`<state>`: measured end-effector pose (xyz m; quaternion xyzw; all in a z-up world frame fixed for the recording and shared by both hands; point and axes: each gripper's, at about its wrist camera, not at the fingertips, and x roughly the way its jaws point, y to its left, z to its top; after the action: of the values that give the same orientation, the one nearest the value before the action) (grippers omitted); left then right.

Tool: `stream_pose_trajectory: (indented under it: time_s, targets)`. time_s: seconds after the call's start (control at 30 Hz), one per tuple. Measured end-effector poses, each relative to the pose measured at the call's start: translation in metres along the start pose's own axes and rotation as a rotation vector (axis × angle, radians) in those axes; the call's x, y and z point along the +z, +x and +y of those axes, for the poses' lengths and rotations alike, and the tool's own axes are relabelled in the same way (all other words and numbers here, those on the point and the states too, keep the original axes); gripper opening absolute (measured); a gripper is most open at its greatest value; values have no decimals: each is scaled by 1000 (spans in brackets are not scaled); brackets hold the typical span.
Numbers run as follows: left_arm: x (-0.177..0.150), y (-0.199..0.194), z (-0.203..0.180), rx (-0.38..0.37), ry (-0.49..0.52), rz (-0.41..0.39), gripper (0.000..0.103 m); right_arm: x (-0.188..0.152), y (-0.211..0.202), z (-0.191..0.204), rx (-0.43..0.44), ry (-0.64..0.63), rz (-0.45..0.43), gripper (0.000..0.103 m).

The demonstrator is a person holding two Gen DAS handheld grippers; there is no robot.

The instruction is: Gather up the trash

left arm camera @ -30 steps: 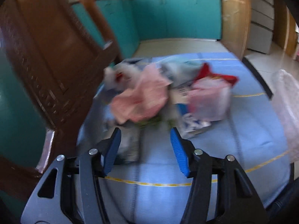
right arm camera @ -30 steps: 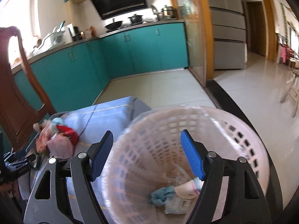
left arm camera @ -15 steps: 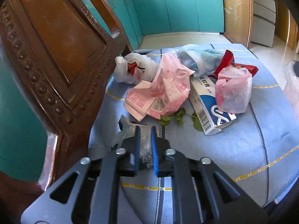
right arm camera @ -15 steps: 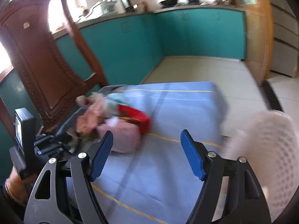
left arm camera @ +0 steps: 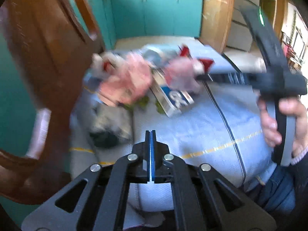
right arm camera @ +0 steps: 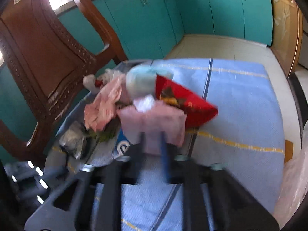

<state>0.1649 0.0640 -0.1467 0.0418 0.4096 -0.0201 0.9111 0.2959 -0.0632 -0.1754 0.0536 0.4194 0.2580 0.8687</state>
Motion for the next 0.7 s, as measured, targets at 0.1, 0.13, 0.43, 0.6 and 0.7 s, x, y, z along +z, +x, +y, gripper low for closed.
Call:
stream_pose_trajectory:
  time_s: [0.1,0.13,0.43,0.6,0.7]
  targets:
    - [12,0,12,91,-22,-22,42,-12,-10,-10,15,16,4,3]
    - [16,5,16,121,-36,-11,43,-14,-14,-12,18,18,0,3]
    - [25,45,20,184,-19,75,44,-21,-48,-24,18,9,-79,35]
    - [27,48,19,173,-9,81,11,-8,-39,-22,29,29,-100,52]
    - [19,62,22,90,-69,156,4,3,-25,-10,44,32,-101,68]
